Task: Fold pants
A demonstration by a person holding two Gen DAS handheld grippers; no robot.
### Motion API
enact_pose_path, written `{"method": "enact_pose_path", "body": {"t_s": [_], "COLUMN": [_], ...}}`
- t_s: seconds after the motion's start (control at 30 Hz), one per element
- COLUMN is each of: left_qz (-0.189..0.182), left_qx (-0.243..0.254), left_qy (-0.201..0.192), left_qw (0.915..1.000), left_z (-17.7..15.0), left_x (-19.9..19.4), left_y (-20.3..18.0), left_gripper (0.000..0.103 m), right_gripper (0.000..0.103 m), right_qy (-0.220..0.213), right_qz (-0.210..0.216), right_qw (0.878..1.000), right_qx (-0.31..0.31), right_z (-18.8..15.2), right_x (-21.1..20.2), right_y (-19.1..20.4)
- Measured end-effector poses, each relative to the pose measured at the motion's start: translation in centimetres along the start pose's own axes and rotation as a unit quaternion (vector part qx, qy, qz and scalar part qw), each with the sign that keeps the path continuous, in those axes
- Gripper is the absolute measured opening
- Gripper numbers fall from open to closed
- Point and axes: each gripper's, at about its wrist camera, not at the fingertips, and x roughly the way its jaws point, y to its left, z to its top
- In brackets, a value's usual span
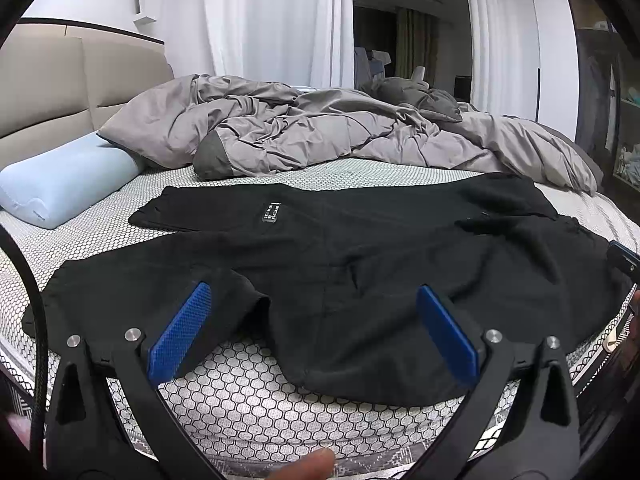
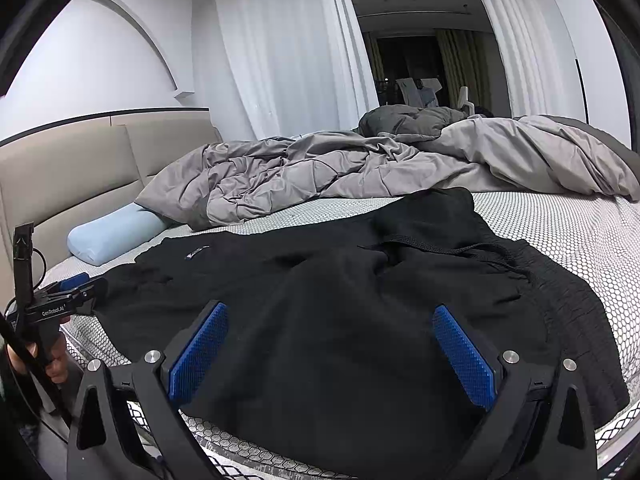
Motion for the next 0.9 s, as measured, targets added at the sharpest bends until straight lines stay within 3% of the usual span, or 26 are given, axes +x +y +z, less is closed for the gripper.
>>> {"method": "enact_pose_path", "body": {"t_s": [0.9], "left_qz": [0.002], "left_qx": [-0.001], "left_qy": [0.002], "left_qw": [1.0], "left_z": [0.32], "left_x": [-0.02], "left_y": [-0.4], "left_gripper": [0.102], "right_gripper": [0.103], "right_qy": [-0.002], "right_qz": [-0.016], "right_qw": [1.0], "right_qx": [0.008], "right_z": [-0.01], "right_x": [-0.43], "right_y": [-0.78]}}
